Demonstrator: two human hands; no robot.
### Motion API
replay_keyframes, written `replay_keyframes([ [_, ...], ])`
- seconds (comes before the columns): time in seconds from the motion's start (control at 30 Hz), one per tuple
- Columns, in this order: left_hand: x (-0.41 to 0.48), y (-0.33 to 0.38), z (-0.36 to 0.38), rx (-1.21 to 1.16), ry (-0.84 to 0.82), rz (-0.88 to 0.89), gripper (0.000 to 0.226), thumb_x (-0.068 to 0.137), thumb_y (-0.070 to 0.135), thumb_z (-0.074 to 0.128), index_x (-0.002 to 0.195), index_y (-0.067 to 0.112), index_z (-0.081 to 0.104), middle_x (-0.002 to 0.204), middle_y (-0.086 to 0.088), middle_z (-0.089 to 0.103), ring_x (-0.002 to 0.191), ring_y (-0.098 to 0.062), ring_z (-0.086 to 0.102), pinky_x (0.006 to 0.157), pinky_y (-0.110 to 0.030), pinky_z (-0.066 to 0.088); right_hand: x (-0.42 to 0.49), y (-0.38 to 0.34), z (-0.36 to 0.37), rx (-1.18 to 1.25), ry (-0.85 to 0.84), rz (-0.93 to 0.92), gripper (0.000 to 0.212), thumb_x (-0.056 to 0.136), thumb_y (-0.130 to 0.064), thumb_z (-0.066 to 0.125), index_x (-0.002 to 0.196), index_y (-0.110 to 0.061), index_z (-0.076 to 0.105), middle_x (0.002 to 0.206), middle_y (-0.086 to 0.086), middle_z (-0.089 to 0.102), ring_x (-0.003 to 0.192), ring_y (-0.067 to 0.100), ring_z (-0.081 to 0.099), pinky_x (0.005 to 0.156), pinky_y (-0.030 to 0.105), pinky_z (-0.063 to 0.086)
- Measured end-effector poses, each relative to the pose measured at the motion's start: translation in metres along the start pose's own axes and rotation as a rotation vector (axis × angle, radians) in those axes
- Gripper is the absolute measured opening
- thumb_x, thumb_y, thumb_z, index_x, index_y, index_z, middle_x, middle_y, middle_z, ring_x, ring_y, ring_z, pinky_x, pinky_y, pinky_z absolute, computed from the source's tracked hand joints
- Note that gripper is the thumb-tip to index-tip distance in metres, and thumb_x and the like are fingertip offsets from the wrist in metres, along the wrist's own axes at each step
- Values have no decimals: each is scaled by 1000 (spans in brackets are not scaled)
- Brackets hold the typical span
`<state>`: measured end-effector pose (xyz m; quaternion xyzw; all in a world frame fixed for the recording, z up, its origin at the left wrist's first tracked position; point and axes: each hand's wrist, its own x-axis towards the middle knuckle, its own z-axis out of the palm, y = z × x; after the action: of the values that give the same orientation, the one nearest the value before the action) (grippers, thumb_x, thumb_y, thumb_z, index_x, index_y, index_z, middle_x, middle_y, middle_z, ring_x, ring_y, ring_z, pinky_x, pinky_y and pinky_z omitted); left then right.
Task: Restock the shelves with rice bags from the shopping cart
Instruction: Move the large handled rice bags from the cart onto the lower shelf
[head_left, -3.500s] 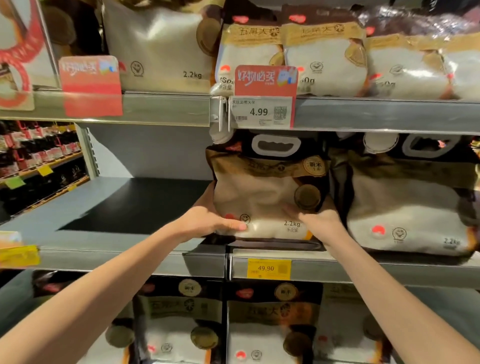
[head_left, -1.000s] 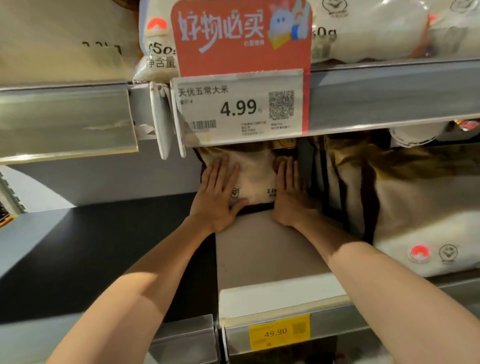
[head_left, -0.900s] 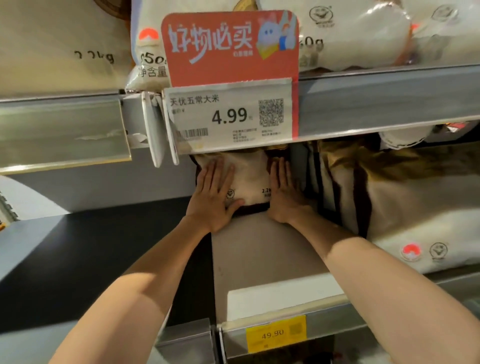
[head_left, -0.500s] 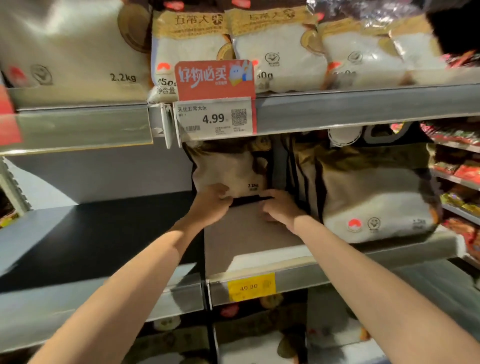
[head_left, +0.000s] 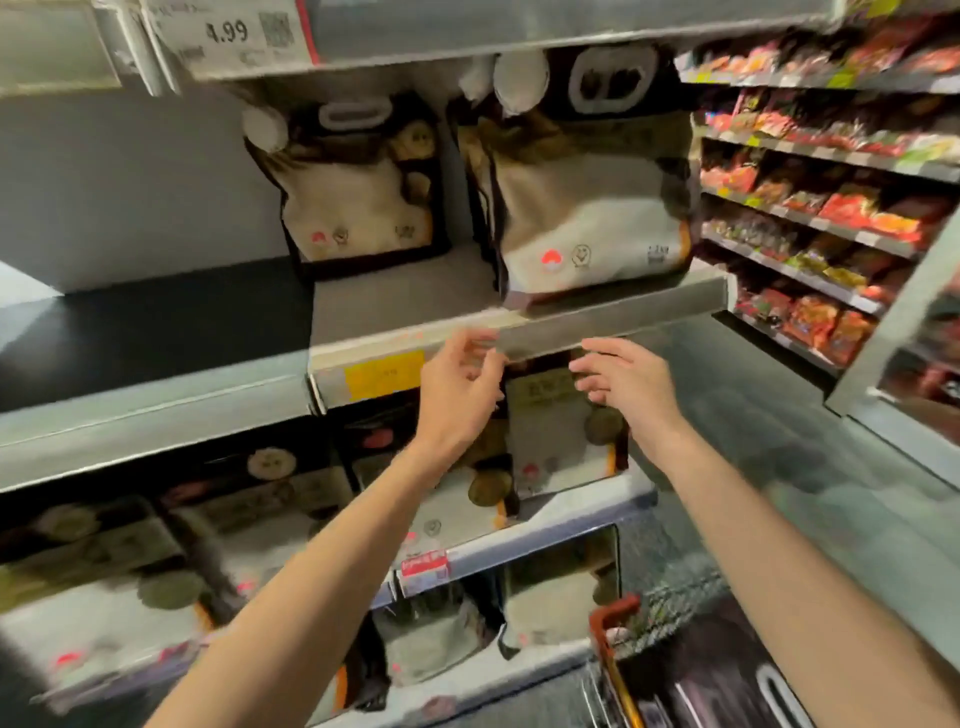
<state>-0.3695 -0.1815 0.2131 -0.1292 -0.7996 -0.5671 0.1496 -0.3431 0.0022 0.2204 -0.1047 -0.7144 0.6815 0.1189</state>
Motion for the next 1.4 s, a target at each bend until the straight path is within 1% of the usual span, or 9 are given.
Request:
replay_keyframes([
  [0.13, -63, -53, 62, 227, -527, -190, 17, 90, 17, 65, 106, 13, 67, 81, 2, 69, 61, -4, 61, 66, -23, 51, -40, 95, -71, -89, 43, 193, 14, 98, -9, 54, 108, -8, 64, 82, 8, 72, 58, 12, 63, 48, 16, 45],
  [0.3, -145, -97, 136, 295, -820, -255, 17, 91, 13, 67, 107, 8, 70, 92, -10, 72, 79, -16, 63, 78, -33, 52, -150, 203, -148, -143, 173, 465, 22, 92, 0, 59, 113, -7, 60, 70, 3, 66, 39, -1, 52, 41, 11, 40],
  [0.4, -194, -107, 186, 307, -1006, -233, 15, 92, 16, 67, 106, 11, 71, 93, -10, 74, 74, -14, 61, 67, -25, 49, -223, 250, -186, -121, 258, 625, 23, 91, 0, 62, 112, -7, 59, 73, 7, 63, 39, 0, 51, 42, 13, 38],
  [0.67, -310, -118, 263, 378, -1418, -245, 14, 78, 26, 68, 87, 14, 69, 87, -7, 71, 84, -17, 64, 80, -29, 50, -359, 308, -234, -175, 451, 859, 25, 88, -19, 71, 109, -13, 62, 94, 12, 67, 86, 26, 67, 81, 39, 55],
  [0.8, -347, -123, 280, 412, -1523, -264, 13, 83, 20, 71, 95, 15, 68, 90, -8, 70, 91, -24, 66, 87, -32, 51, -398, 309, -241, -259, 619, 925, 29, 85, -21, 73, 111, -12, 64, 101, 8, 68, 99, 24, 64, 87, 29, 46],
  [1.0, -378, -111, 306, 481, -1565, -459, 47, 90, 35, 70, 127, 8, 57, 122, -12, 64, 117, -31, 60, 103, -42, 48, -451, 317, -250, -332, 862, 1066, 63, 76, -41, 80, 128, -12, 60, 121, 9, 65, 115, 28, 59, 97, 37, 48],
  [1.13, -396, -100, 314, 488, -1657, -786, 70, 87, 54, 66, 142, 16, 42, 142, -5, 50, 120, -23, 51, 97, -43, 49, -471, 327, -255, -324, 848, 1211, 85, 71, -59, 76, 139, -16, 48, 137, 12, 53, 126, 32, 50, 104, 45, 44],
  [1.23, -407, -100, 317, 444, -1580, -893, 100, 72, 58, 79, 147, 15, 29, 143, -3, 48, 114, -21, 51, 88, -44, 49, -475, 335, -256, -211, 928, 1260, 97, 74, -61, 73, 149, -13, 33, 147, 17, 39, 136, 35, 38, 112, 45, 34],
  [1.4, -416, -109, 326, 388, -1554, -991, 66, 76, 46, 80, 128, 10, 59, 120, -4, 68, 98, -17, 63, 76, -35, 49, -478, 357, -267, -47, 991, 1264, 104, 68, -68, 73, 147, -11, 37, 144, 18, 44, 135, 35, 40, 111, 46, 36],
])
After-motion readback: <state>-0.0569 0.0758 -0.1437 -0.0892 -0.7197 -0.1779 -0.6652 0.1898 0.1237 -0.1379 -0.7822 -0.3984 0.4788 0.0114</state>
